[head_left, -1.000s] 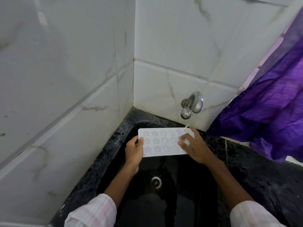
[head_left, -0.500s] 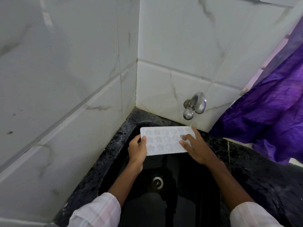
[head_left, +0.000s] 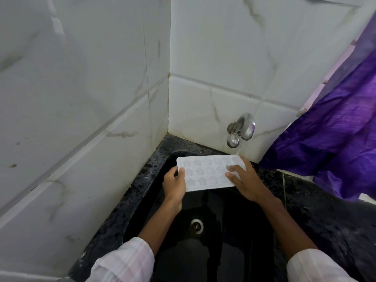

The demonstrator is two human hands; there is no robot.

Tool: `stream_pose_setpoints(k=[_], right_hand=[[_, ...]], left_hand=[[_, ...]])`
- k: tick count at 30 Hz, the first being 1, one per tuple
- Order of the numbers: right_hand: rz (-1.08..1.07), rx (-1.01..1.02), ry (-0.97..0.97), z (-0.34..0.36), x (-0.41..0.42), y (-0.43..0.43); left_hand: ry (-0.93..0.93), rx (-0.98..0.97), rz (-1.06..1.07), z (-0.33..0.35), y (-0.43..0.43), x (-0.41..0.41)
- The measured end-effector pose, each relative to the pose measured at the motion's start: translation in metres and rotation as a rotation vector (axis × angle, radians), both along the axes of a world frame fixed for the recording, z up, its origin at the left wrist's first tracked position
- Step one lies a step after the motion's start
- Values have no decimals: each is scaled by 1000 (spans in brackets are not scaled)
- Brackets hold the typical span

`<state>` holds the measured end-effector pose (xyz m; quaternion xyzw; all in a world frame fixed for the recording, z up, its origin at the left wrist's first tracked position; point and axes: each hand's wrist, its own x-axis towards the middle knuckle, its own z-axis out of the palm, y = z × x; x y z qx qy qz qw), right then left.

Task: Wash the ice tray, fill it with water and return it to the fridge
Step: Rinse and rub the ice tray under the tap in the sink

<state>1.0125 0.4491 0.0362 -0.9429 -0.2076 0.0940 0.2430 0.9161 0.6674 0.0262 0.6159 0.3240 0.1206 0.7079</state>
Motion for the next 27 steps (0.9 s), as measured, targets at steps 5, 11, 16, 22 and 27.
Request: stream_pose_setpoints(k=[5, 11, 16, 22, 27], right_hand=[[16, 3, 3, -4, 2, -4], [-10, -10, 41, 0, 2, -2], [-27, -12, 70, 2, 0, 1], [-26, -18, 49, 1, 2, -1], [-11, -73, 9, 3, 1, -1]], left_hand=[[3, 16, -2, 2, 0, 0], [-13, -11, -4, 2, -2, 0], [-28, -1, -10, 2, -3, 1], [-21, 2, 1, 0, -5, 0], [-18, -10, 15, 0, -5, 1]])
